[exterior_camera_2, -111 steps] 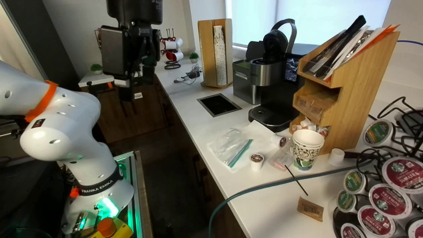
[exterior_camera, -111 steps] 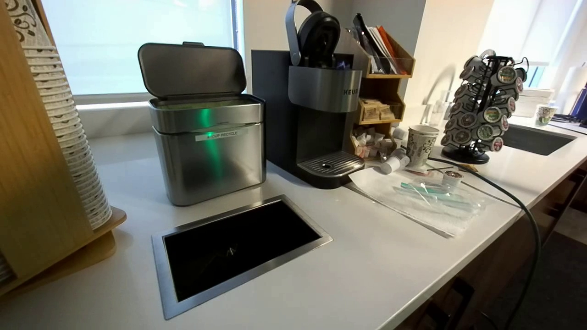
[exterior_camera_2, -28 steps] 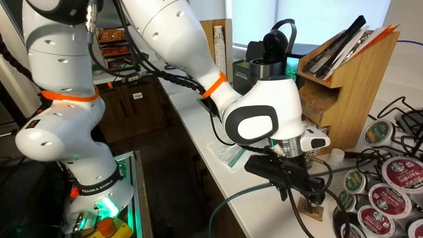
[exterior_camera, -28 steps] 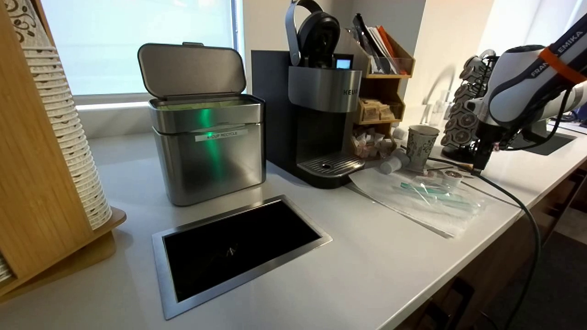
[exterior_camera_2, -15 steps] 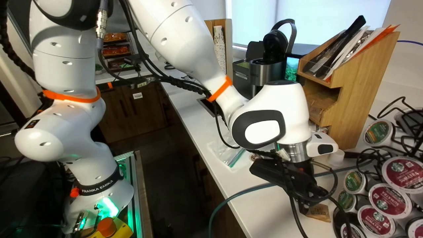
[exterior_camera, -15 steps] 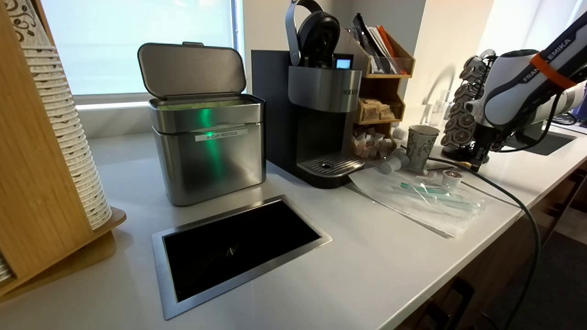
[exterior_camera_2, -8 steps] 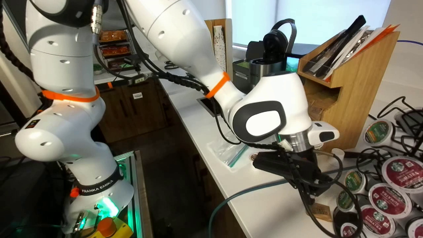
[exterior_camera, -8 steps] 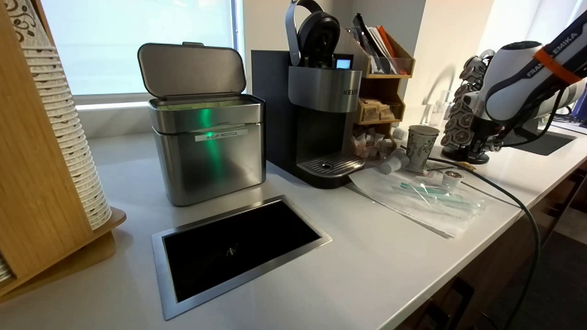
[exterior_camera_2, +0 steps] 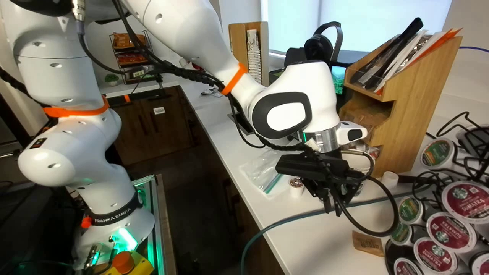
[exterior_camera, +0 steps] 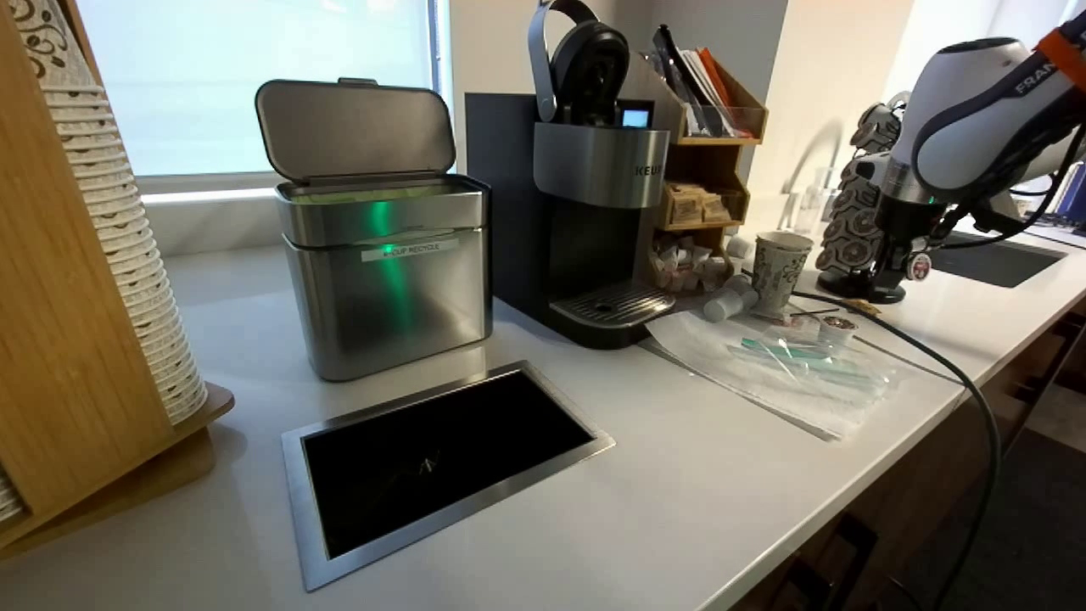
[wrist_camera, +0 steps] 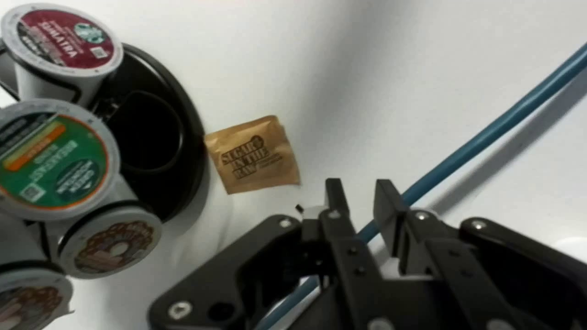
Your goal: Put the brown sachet in the middle shelf
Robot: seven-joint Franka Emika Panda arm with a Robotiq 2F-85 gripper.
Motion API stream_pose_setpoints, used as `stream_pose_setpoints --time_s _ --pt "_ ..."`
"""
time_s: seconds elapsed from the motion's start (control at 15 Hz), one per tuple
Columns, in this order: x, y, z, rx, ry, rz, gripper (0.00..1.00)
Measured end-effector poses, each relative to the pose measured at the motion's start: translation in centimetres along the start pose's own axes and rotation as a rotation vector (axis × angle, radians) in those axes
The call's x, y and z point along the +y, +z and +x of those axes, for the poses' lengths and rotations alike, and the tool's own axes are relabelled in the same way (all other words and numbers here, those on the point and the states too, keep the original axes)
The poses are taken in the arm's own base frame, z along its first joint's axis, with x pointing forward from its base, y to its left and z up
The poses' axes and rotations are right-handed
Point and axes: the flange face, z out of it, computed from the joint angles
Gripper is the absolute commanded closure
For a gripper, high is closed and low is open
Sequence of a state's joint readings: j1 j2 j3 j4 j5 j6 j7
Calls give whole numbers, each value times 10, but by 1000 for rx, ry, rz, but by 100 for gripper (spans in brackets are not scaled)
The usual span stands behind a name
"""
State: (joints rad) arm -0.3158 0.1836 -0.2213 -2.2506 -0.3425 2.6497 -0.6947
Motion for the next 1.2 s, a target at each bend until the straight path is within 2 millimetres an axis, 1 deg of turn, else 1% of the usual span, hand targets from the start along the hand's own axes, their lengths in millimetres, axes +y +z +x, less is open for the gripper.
stream_pose_setpoints --time_s 0.07,0.13,0.2,0.27,0.33,0.47,0.53,0.6,0.67,0.73,1.13,1.2 --pt "-2 4 -2 -18 -4 12 35" --pt "-1 8 -5 -31 -6 12 29" --pt "0 13 -9 -47 -6 9 20" --pt "2 18 -13 -61 2 2 13" --pt "4 22 -17 -73 14 -5 30" --pt "7 27 -20 -84 26 -5 16" --pt "7 28 -20 -86 26 -4 13" --pt "7 28 -20 -86 26 -4 3" --pt "7 28 -20 -86 26 -4 3" --pt "7 28 -20 -85 26 -5 0" --pt "14 21 -8 12 101 -72 0" --pt "16 22 -7 25 119 -81 2"
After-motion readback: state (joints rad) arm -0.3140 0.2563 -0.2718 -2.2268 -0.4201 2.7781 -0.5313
